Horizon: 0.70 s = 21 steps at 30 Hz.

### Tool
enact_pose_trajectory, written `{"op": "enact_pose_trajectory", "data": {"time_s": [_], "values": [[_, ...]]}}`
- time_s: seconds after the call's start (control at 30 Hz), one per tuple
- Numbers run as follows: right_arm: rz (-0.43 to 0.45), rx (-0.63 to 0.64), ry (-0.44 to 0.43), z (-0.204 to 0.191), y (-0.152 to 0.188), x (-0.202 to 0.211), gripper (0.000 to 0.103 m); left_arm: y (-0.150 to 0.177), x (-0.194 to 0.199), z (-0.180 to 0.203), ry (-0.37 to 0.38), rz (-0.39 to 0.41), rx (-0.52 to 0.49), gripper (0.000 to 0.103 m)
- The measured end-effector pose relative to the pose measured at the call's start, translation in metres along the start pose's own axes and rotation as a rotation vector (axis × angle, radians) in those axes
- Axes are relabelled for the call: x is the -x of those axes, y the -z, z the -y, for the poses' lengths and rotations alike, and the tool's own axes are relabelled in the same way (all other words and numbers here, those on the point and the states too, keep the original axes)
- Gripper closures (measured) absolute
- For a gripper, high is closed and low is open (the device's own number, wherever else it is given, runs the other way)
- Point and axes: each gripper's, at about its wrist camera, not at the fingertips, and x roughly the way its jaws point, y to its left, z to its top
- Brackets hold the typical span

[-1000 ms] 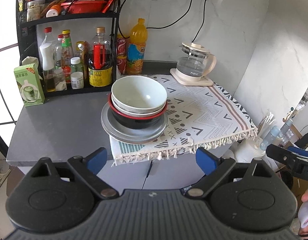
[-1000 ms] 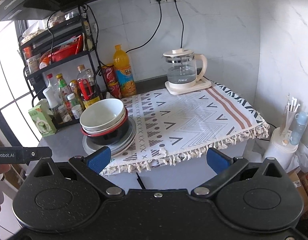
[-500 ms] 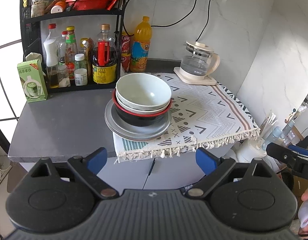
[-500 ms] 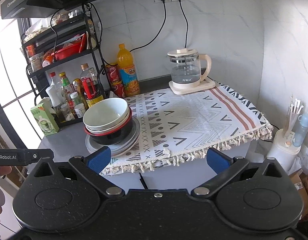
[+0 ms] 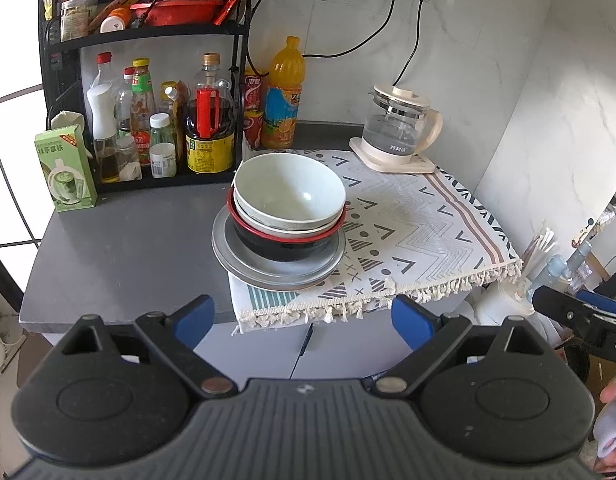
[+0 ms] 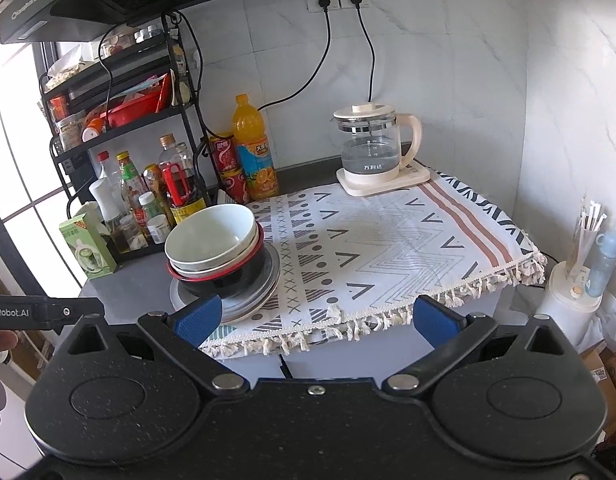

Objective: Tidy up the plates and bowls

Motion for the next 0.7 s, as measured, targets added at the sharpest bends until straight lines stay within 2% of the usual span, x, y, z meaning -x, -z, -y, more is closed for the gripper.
{"op": "enact_pose_trajectory", "data": {"time_s": [0.7], "values": [[0.000, -0.001, 0.004, 0.0006, 0.0004, -0.0016, 0.000, -0.0020, -0.0038, -0.0002, 0.002, -0.015, 0.009, 0.009]]}}
